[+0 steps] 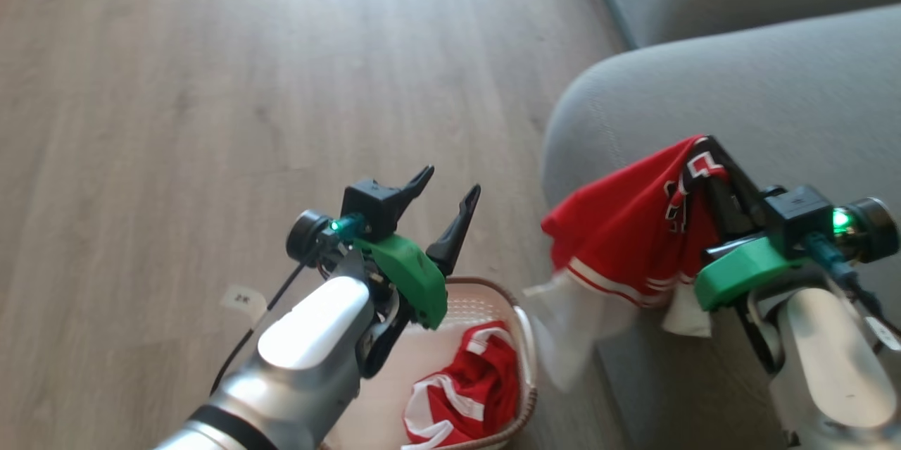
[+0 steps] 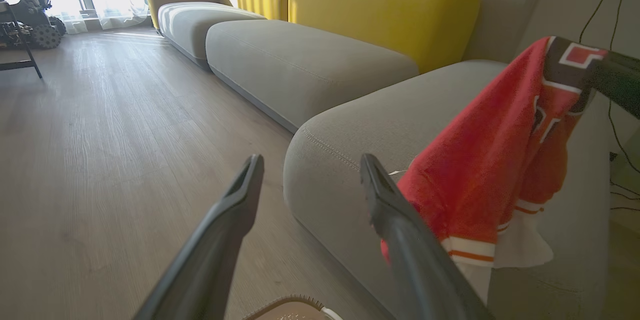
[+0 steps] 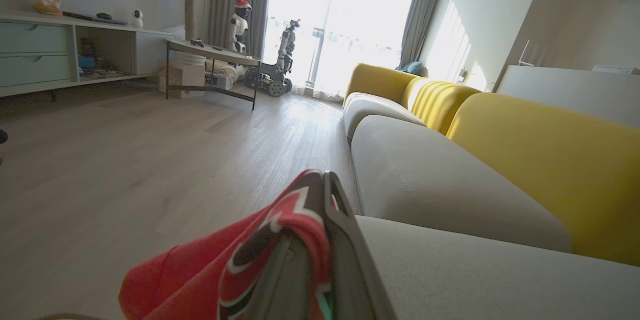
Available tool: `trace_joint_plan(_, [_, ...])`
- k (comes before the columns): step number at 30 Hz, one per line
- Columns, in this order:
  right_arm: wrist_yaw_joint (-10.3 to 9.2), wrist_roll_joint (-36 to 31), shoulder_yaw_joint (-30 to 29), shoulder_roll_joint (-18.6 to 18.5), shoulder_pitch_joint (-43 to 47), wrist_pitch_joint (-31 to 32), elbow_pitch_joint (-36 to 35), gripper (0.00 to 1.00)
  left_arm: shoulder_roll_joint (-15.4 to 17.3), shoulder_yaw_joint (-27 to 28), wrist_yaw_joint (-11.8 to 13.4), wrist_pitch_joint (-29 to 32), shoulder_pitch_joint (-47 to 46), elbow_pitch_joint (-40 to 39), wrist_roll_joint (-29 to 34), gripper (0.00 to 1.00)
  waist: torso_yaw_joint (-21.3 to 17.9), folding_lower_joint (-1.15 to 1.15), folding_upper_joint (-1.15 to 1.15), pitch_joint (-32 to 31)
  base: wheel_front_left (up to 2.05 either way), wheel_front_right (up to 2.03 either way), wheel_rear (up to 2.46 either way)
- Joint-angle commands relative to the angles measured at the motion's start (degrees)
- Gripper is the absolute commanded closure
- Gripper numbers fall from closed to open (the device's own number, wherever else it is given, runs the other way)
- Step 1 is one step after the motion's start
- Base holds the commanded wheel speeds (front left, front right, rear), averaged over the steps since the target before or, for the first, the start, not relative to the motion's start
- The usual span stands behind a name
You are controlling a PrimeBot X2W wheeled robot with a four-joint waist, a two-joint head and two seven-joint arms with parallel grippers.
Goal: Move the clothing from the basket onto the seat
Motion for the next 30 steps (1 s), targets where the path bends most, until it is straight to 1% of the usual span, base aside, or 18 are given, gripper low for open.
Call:
trace_joint_plan(1, [-0.02, -0.59, -0.04, -0.7, -2.23, -0.38, -2.45, 1.0, 0.76, 1.06, -0.18, -0.9, -1.49, -1.25, -0.17, 0.0, -3.0, 0.0, 0.0, 0.86, 0.0, 0.0, 0.0])
trace_joint_plan(4, [-0.02, -0.67, -1.03, -1.13, -2.46, -0.38, -2.75, 1.0, 0.64, 0.51, 0.03, -1.38, -0.8, -1.65, -0.27, 0.0, -6.01, 0.0, 0.0, 1.61, 0.0, 0.0, 0.0])
trace_joint_plan(11, [-0.02, -0.09, 0.11, -1.89, -4.76, -0.28, -2.88, 1.0, 0.5, -0.09, 1.17, -2.74, 0.21, -3.37, -0.04, 0.0, -12.83, 0.0, 0.0, 4.14, 0.0, 0.0, 0.0])
trace_joint_plan(17, [-0.02, 0.92, 0.94, -2.19, -7.01, -0.08, -3.27, 1.0, 0.46, -0.6, 1.78, -3.27, 0.58, -4.56, 0.49, 0.0, -15.61, 0.0, 0.0, 6.4, 0.0, 0.0, 0.0])
trace_joint_plan(20, [-0.02, 1.45, 1.35, -2.15, -8.88, 0.26, -3.25, 1.0, 0.45, -0.96, 2.09, -3.55, 0.63, -5.17, 1.1, 0.0, -16.18, 0.0, 0.0, 7.79, 0.0, 0.0, 0.0])
trace_joint_plan(23, [-0.02, 1.91, 2.26, -2.83, -11.66, 0.64, -2.73, 1.0, 0.44, -1.4, 2.15, -3.69, 0.48, -5.87, 1.66, 0.0, -15.61, 0.0, 0.0, 8.71, 0.0, 0.0, 0.0])
trace_joint_plan(27, [-0.02, 2.85, 3.09, -4.9, -17.96, 1.67, -1.04, 1.0, 0.52, -1.7, 2.5, -3.8, -0.12, -6.73, 2.52, 0.0, -13.85, 0.0, 0.0, 10.1, 0.0, 0.0, 0.0])
trace_joint_plan(30, [-0.02, 4.06, 3.07, -6.9, -24.06, 2.77, 1.78, 1.0, 0.81, -1.53, 3.15, -3.86, -0.57, -7.58, 3.09, 0.0, -12.17, 0.0, 0.0, 11.45, 0.0, 0.0, 0.0])
